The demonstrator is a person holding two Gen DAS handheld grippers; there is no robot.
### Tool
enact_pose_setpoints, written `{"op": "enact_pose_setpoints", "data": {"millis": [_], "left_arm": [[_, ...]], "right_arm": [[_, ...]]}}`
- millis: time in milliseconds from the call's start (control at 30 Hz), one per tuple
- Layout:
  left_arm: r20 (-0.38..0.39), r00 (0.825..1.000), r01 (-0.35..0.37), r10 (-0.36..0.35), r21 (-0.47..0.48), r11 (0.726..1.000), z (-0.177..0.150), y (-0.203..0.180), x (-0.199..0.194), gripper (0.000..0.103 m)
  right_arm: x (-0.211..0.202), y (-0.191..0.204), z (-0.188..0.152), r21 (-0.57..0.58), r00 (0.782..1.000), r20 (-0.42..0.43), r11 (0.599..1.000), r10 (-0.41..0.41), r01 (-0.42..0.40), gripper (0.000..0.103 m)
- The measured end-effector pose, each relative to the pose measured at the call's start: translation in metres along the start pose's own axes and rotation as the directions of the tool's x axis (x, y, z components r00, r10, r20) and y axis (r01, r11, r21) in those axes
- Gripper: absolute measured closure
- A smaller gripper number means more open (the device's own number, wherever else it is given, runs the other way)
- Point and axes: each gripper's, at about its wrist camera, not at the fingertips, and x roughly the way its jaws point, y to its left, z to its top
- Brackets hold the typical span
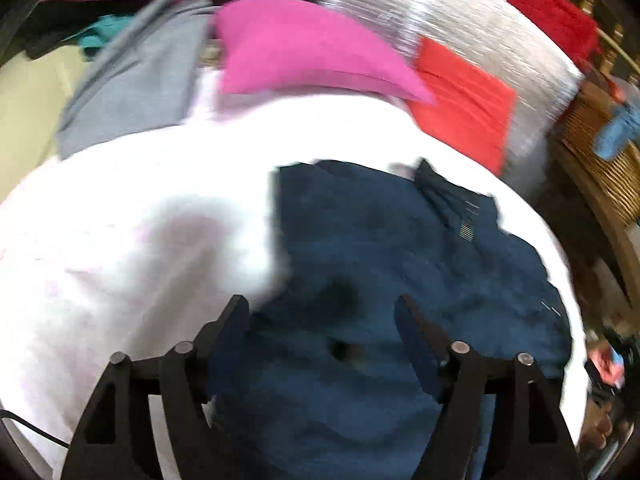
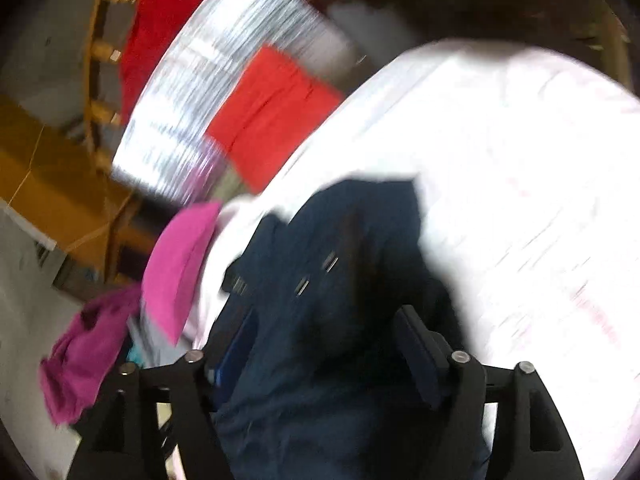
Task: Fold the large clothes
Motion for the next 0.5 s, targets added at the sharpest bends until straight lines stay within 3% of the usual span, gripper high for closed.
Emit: {"op": "enact_pose_setpoints", "data": {"millis": [100, 267, 333, 367, 400, 433, 500], "left_arm": [[-0.055, 0.998, -0.016, 0.012, -0.077, 0.997, 0.009, 0.017, 0.029, 0.027], [-0.113, 0.989, 0.082, -0.097, -0.129, 0.988, 0.012, 0.018, 0.068, 0.027], [-0.092, 0.990, 0.092, -0.104, -0.126, 0.988, 0.013, 0.014, 0.071, 0.029], [-0.089, 0.991, 0.091, -0.103, -0.128, 0.988, 0.014, 0.013, 0.071, 0.033], [-0.079, 0.990, 0.103, -0.114, -0.130, 0.986, 0.015, 0.011, 0.069, 0.045], [-0.072, 0.989, 0.120, -0.130, -0.128, 0.985, 0.014, 0.008, 0.068, 0.056], [-0.058, 0.994, 0.090, -0.096, -0.103, 0.991, 0.014, 0.002, 0.060, 0.056]], "right_arm": [[0.022, -0.020, 0.012, 0.043, 0.996, 0.021, 0.995, -0.092, 0.091, 0.024], [0.069, -0.048, 0.015, 0.100, 0.992, -0.102, 0.992, -0.072, 0.082, 0.024], [0.082, -0.048, 0.012, 0.077, 0.988, -0.146, 0.995, -0.044, 0.056, 0.032], [0.080, -0.039, 0.010, 0.022, 0.990, -0.129, 0.998, -0.064, 0.067, 0.054], [0.078, -0.034, 0.010, -0.038, 0.989, -0.126, 0.997, -0.076, 0.072, 0.066], [0.075, -0.024, 0.008, -0.087, 0.990, -0.109, 0.993, -0.093, 0.084, 0.068], [0.060, -0.010, 0.009, -0.152, 0.993, -0.067, 0.984, -0.101, 0.090, 0.072]]}}
